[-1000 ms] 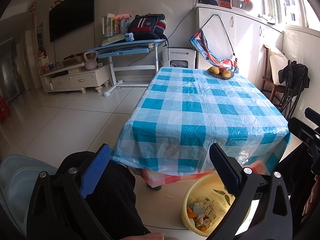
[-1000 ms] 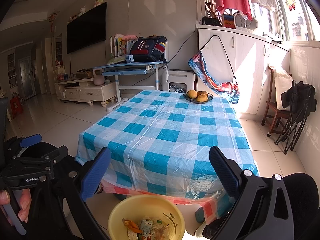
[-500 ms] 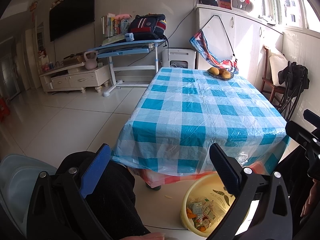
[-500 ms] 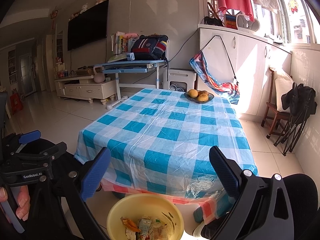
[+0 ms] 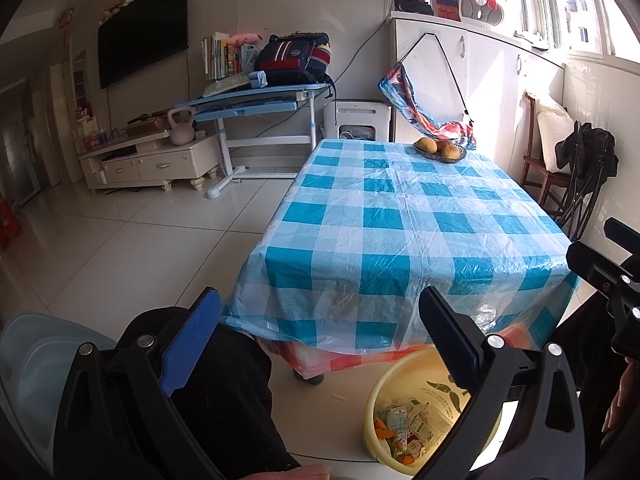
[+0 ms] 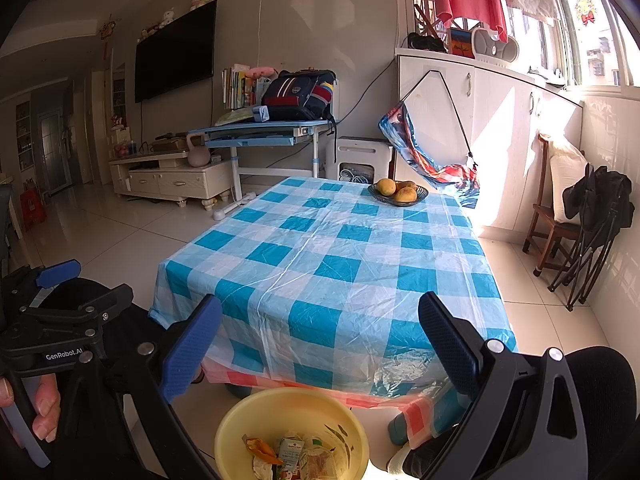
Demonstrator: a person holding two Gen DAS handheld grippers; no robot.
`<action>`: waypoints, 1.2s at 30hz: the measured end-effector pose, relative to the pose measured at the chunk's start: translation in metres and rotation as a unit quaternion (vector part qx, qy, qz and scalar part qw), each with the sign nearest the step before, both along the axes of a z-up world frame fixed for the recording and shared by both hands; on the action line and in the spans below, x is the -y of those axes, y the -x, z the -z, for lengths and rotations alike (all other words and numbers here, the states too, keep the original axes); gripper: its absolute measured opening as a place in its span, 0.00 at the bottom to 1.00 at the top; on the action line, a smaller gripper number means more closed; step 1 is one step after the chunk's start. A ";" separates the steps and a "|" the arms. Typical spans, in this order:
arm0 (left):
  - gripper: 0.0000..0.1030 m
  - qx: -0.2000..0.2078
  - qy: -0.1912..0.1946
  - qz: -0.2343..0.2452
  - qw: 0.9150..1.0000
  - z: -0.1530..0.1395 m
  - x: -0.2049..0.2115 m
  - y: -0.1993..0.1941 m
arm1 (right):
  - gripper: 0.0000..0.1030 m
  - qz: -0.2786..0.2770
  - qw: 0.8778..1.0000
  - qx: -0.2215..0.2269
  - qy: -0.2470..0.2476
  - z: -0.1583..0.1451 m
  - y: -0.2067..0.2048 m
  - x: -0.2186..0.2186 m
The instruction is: Collect trash
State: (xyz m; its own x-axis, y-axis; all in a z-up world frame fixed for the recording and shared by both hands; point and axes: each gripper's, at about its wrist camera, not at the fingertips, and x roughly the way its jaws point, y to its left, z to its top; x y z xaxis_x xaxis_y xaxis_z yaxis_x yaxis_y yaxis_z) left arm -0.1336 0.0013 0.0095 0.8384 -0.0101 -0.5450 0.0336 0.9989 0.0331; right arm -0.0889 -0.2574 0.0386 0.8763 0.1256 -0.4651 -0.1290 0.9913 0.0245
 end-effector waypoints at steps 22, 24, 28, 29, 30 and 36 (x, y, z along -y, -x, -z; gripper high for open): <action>0.93 -0.003 -0.012 -0.007 1.000 -0.004 -0.001 -0.001 | 0.92 0.001 1.000 0.000 -0.001 0.000 0.000 0.000; 0.93 -0.003 -0.011 -0.007 1.000 -0.005 -0.001 -0.001 | 0.92 0.001 1.000 0.000 -0.001 0.000 0.000 -0.001; 0.93 -0.005 -0.010 -0.010 1.000 -0.004 -0.001 -0.002 | 0.92 0.001 1.000 0.001 -0.001 0.000 0.000 -0.001; 0.93 -0.005 -0.010 -0.012 1.000 -0.004 -0.001 -0.002 | 0.92 0.001 1.000 0.000 -0.001 0.000 0.000 0.000; 0.93 -0.005 -0.010 -0.011 1.000 -0.004 -0.002 -0.002 | 0.92 0.001 1.000 0.000 -0.001 0.000 0.000 -0.001; 0.93 0.003 -0.011 0.010 1.000 -0.003 0.002 0.003 | 0.92 0.001 1.000 0.000 -0.001 0.000 0.000 -0.001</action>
